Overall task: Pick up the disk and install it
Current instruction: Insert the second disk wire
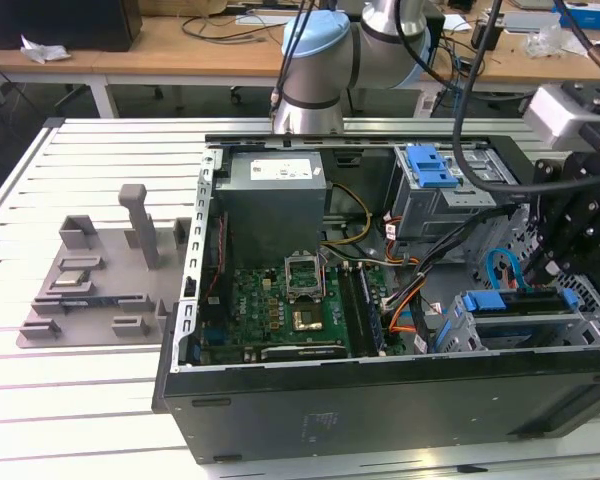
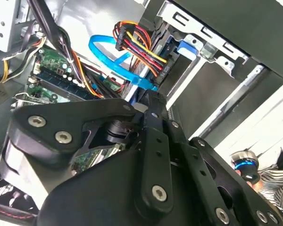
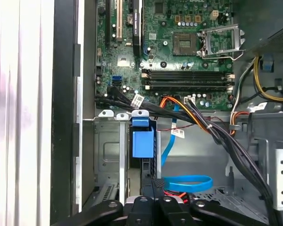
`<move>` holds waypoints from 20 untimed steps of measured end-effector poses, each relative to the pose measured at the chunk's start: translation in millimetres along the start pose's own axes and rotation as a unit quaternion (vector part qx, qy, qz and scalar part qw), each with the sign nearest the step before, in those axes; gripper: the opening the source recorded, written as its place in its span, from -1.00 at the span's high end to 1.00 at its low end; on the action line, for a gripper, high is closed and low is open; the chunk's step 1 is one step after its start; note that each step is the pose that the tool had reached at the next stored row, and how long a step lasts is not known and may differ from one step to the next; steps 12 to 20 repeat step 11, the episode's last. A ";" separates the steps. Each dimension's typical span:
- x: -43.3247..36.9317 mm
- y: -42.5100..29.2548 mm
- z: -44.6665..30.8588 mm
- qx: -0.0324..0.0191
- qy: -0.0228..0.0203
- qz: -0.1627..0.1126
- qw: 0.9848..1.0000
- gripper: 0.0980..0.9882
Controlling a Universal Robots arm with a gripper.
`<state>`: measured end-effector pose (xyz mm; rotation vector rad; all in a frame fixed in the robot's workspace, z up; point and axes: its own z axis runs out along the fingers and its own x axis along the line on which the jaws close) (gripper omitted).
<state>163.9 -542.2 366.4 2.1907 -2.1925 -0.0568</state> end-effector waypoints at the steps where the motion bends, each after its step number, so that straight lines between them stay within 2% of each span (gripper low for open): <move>1: -0.3 0.2 -4.9 0.000 0.000 0.000 1.000 0.98; 3: -0.3 0.6 -12.6 0.000 0.000 0.000 1.000 0.98; 20: -0.4 0.6 -12.7 0.000 0.000 0.000 1.000 0.98</move>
